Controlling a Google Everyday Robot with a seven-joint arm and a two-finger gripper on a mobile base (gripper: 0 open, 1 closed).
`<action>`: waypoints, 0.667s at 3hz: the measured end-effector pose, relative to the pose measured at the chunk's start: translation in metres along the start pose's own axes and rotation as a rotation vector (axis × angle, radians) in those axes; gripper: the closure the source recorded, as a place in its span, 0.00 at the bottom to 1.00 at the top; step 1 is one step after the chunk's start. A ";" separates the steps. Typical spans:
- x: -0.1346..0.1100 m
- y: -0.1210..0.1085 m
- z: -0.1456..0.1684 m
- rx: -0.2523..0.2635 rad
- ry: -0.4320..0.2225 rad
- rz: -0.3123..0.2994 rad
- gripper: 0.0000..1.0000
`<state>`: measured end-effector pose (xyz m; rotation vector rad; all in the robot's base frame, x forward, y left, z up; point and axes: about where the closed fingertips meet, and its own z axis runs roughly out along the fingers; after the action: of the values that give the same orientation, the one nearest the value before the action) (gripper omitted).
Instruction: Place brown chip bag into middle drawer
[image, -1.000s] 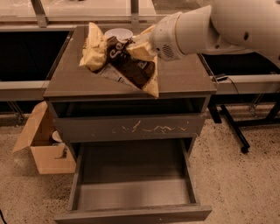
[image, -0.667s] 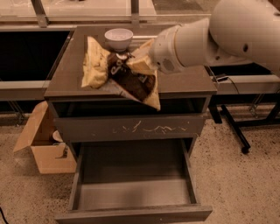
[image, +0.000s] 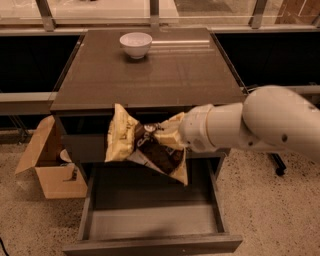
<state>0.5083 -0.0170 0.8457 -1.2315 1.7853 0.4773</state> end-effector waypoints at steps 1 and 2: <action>0.022 0.011 0.005 -0.004 0.015 0.031 1.00; 0.028 0.009 0.008 0.008 0.035 0.026 1.00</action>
Offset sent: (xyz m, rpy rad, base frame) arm -0.0043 -0.0107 -0.0398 -0.0421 0.0334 -0.0475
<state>0.5003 -0.0223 0.8171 -1.2186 1.8326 0.4655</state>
